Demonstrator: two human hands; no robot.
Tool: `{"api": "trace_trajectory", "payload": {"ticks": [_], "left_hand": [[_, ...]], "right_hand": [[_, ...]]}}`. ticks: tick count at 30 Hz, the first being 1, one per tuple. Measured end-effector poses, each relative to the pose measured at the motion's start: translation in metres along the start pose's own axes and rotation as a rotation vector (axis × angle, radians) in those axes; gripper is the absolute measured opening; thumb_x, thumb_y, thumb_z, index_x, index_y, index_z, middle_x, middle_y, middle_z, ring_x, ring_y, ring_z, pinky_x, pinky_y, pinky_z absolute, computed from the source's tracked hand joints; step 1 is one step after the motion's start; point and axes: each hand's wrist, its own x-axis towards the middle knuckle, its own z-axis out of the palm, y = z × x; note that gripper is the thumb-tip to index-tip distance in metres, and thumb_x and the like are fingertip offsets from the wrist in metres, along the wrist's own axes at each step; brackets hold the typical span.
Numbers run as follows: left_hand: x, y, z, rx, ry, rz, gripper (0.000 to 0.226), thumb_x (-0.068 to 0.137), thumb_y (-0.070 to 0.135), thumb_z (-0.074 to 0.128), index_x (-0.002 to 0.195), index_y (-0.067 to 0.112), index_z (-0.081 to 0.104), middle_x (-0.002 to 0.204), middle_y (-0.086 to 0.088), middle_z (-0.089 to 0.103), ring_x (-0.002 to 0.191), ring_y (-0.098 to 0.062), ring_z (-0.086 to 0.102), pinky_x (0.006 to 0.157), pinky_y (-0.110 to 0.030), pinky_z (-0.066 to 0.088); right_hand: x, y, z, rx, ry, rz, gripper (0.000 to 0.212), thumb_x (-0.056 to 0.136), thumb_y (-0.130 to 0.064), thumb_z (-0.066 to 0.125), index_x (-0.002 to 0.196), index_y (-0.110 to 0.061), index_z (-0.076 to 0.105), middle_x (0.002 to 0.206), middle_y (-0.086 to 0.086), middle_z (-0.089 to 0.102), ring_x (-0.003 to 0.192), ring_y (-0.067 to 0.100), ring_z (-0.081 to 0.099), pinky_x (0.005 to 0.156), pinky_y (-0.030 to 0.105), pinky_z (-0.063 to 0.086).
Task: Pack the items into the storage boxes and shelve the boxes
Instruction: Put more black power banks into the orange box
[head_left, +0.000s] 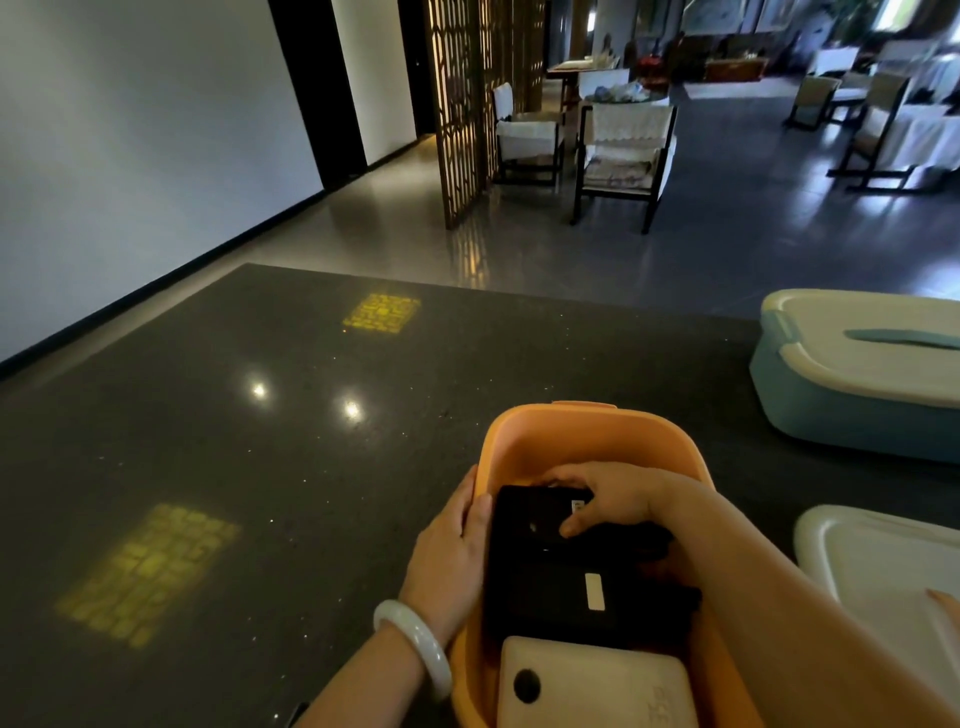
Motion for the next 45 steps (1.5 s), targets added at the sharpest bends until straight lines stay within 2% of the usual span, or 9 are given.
{"api": "trace_trajectory", "payload": {"ticks": [4,8,17,21,24,26,30,36,45], "left_hand": [[-0.001,0.001,0.001,0.011,0.011,-0.019,0.032,0.098,0.049,0.029,0.129,0.051,0.023,0.092,0.035,0.044,0.075,0.04,0.036,0.061,0.007,0.033],[-0.002,0.0,0.001,0.012,0.026,-0.016,0.031,0.099,0.048,0.03,0.13,0.05,0.025,0.092,0.031,0.048,0.074,0.038,0.04,0.062,0.009,0.03],[-0.001,0.002,-0.003,0.024,-0.015,-0.004,0.032,0.101,0.047,0.029,0.132,0.053,0.032,0.093,0.023,0.058,0.075,0.027,0.05,0.062,0.002,0.038],[-0.003,0.004,-0.009,0.035,-0.013,-0.026,0.032,0.098,0.053,0.03,0.128,0.053,0.041,0.099,0.022,0.065,0.084,0.017,0.058,0.071,-0.009,0.042],[-0.005,0.001,-0.021,0.155,0.051,-0.007,0.044,0.098,0.053,0.031,0.138,0.039,0.041,0.132,0.016,0.055,0.113,0.009,0.051,0.094,-0.016,0.037],[-0.005,-0.002,-0.034,0.289,0.134,-0.014,0.048,0.099,0.05,0.032,0.142,0.031,0.04,0.14,0.007,0.05,0.126,-0.005,0.046,0.103,-0.02,0.033],[-0.018,-0.009,-0.071,0.558,0.253,-0.112,0.05,0.1,0.049,0.031,0.144,0.028,0.036,0.139,0.001,0.048,0.127,-0.017,0.047,0.108,-0.042,0.036],[-0.081,-0.036,-0.131,0.82,0.44,-0.378,0.05,0.1,0.051,0.026,0.145,0.029,0.032,0.14,0.003,0.045,0.128,-0.019,0.044,0.106,-0.04,0.034],[-0.226,-0.091,-0.195,0.882,0.66,-0.7,0.049,0.099,0.051,0.029,0.142,0.027,0.035,0.138,0.001,0.045,0.126,-0.02,0.043,0.103,-0.038,0.034]], "right_hand": [[-0.003,-0.002,0.001,0.002,0.001,-0.003,0.06,0.083,-0.029,0.069,0.133,-0.045,0.042,0.133,-0.015,0.048,0.127,0.015,0.044,0.109,0.047,0.032],[-0.004,-0.004,0.001,-0.002,0.001,-0.008,0.062,0.084,-0.027,0.069,0.136,-0.043,0.04,0.135,-0.014,0.047,0.127,0.014,0.042,0.11,0.044,0.031],[-0.007,-0.01,-0.001,-0.092,0.049,-0.02,0.054,0.082,-0.029,0.07,0.13,-0.039,0.048,0.127,-0.016,0.053,0.119,0.008,0.05,0.104,0.035,0.038],[-0.014,-0.031,-0.009,-0.248,0.33,-0.096,0.036,0.088,-0.026,0.064,0.121,-0.036,0.053,0.115,-0.017,0.058,0.1,0.0,0.056,0.09,0.024,0.046],[-0.019,-0.063,-0.015,-0.311,0.565,-0.201,0.024,0.094,-0.025,0.055,0.115,-0.037,0.056,0.11,-0.016,0.06,0.089,0.0,0.058,0.07,0.014,0.045],[-0.017,-0.087,-0.015,-0.343,0.598,-0.311,0.026,0.093,-0.023,0.055,0.117,-0.034,0.057,0.112,-0.015,0.058,0.097,0.002,0.057,0.078,0.017,0.046],[0.003,-0.137,0.0,-0.482,0.5,-0.477,0.032,0.09,-0.025,0.06,0.122,-0.023,0.056,0.118,-0.003,0.056,0.112,0.014,0.053,0.096,0.03,0.044],[0.042,-0.212,0.055,-0.606,0.282,-0.621,0.037,0.09,-0.031,0.06,0.126,-0.027,0.05,0.126,-0.001,0.053,0.115,0.02,0.053,0.096,0.037,0.045],[0.04,-0.345,0.196,-0.739,-0.006,-0.924,0.039,0.09,-0.03,0.061,0.127,-0.021,0.052,0.128,0.005,0.055,0.116,0.025,0.054,0.095,0.039,0.046]]}}
